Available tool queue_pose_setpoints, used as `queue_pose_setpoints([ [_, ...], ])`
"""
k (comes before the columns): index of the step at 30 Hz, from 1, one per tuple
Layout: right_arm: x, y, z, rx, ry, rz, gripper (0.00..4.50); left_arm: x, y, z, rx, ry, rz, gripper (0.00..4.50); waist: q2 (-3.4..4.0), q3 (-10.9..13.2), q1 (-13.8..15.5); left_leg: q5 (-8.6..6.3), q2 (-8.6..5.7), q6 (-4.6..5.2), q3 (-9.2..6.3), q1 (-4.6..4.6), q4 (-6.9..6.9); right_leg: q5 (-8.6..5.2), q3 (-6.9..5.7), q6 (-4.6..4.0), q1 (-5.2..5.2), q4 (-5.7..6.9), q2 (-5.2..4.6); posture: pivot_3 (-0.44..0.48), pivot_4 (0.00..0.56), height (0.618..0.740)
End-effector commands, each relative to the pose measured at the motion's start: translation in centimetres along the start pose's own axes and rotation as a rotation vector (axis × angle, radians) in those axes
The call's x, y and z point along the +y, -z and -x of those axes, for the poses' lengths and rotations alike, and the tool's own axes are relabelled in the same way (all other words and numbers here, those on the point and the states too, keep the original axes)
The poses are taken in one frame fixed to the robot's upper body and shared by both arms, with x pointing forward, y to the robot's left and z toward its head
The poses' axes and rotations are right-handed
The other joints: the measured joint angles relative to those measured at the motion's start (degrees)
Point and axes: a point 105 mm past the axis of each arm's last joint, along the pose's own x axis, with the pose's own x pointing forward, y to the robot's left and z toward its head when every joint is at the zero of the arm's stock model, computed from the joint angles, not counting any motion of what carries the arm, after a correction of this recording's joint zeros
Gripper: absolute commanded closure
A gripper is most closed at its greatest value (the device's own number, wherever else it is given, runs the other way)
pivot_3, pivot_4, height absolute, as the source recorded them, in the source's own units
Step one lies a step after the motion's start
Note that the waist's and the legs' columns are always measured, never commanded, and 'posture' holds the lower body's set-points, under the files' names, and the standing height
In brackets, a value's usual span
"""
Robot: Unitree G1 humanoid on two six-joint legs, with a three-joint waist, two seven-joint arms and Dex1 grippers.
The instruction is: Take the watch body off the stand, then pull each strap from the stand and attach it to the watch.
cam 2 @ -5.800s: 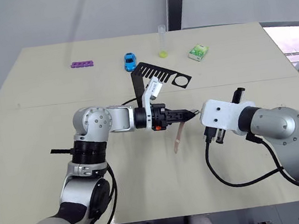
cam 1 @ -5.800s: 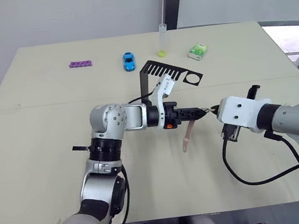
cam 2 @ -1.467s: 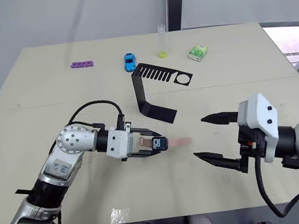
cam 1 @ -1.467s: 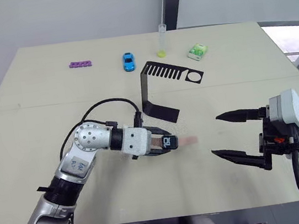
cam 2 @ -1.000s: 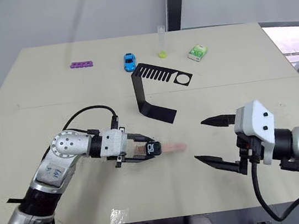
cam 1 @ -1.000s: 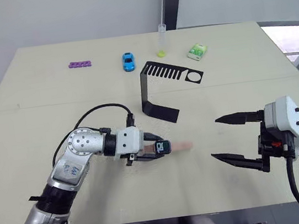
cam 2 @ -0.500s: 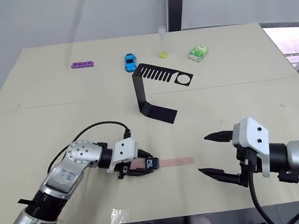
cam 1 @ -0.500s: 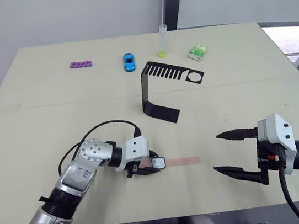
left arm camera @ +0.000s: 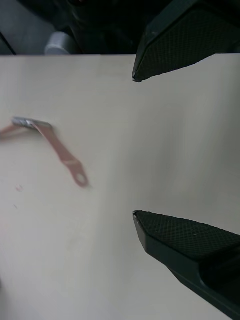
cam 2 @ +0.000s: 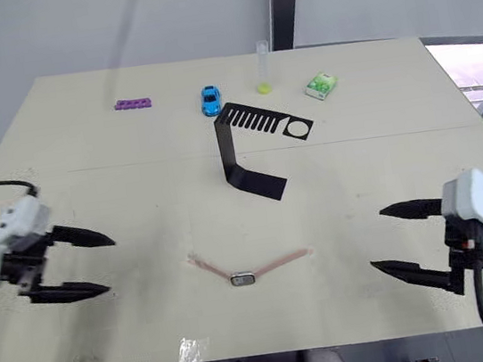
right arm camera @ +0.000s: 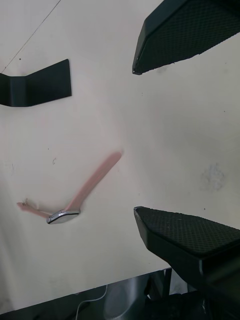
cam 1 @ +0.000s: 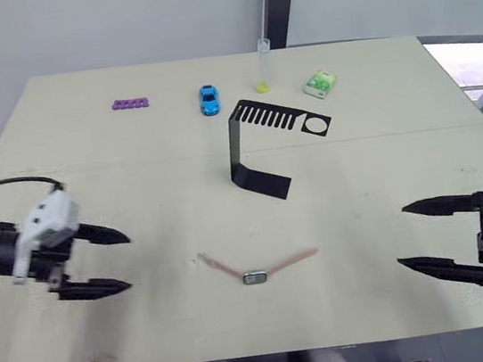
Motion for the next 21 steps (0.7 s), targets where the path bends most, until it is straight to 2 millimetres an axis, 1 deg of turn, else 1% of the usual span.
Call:
queue_pose_setpoints([
  [1,-0.3,-0.7,0.5,0.0,0.004,0.032,0.0,0.0,-0.8,0.7,-0.009,-0.016,-0.06,0.06,0.0,0.0,0.2,-0.01,0.0,0.01,0.0,0.0,0.0,0.0,0.0,0.0,0.0,0.0,-0.02,0.0,0.15,0.74],
  [3,-0.3,-0.7,0.5,-0.001,0.002,0.034,0.0,-0.1,-1.1,0.4,-0.018,-0.008,-0.073,0.06,0.0,0.0,0.1,-0.01,0.0,0.02,-0.01,-0.05,0.0,0.0,0.0,0.0,-0.01,0.03,-0.02,0.0,0.15,0.74],
  [7,0.0,-0.9,0.1,-0.006,-0.013,0.046,0.0,-0.5,-1.9,-0.8,-0.055,0.012,-0.116,0.06,0.0,0.0,0.1,-0.01,0.01,0.01,-0.01,-0.07,-0.02,0.0,0.0,0.0,-0.04,0.07,-0.01,0.0,0.15,0.74],
  [10,0.0,-1.0,0.1,-0.006,-0.012,0.044,0.0,-0.5,-2.0,-1.3,-0.062,0.01,-0.116,0.06,0.0,0.0,0.0,0.0,0.01,0.0,0.0,-0.06,-0.02,0.01,0.01,0.01,-0.04,0.07,-0.01,0.0,0.15,0.74],
  [12,0.2,-1.0,-0.2,-0.013,-0.016,0.043,0.0,-0.8,-2.3,-2.0,-0.085,0.031,-0.123,0.06,0.0,0.0,-0.2,0.0,0.02,0.0,0.01,-0.05,-0.02,0.01,0.02,0.01,-0.04,0.09,0.01,0.0,0.15,0.74],
  [14,0.4,-0.9,-0.9,-0.034,-0.018,0.043,0.0,-1.6,-2.9,-3.7,-0.128,0.077,-0.139,0.06,0.01,0.0,-0.1,0.0,0.01,0.0,0.02,-0.03,-0.02,0.01,0.03,0.01,-0.04,0.11,0.01,0.0,0.15,0.74],
  [17,1.1,-1.0,-2.1,-0.057,-0.038,0.062,0.0,-3.0,-3.7,-7.0,-0.173,0.143,-0.212,0.06,0.0,0.0,0.1,0.0,0.01,0.0,0.01,-0.04,-0.01,0.03,0.05,0.05,-0.01,0.2,0.0,0.0,0.15,0.74],
  [19,2.1,-1.5,-2.8,-0.086,-0.078,0.077,0.0,-4.2,-4.3,-9.6,-0.219,0.18,-0.296,0.06,0.0,0.0,0.2,0.01,0.01,-0.01,0.01,-0.09,0.01,0.04,0.05,0.07,-0.04,0.21,0.01,0.0,0.15,0.74],
  [21,2.7,-1.9,-3.3,-0.105,-0.098,0.079,0.0,-5.0,-4.0,-11.5,-0.231,0.202,-0.366,0.06,0.0,0.0,0.2,0.01,-0.01,-0.01,0.01,-0.11,0.04,0.05,0.05,0.09,-0.04,0.23,0.01,0.0,0.15,0.74],
])
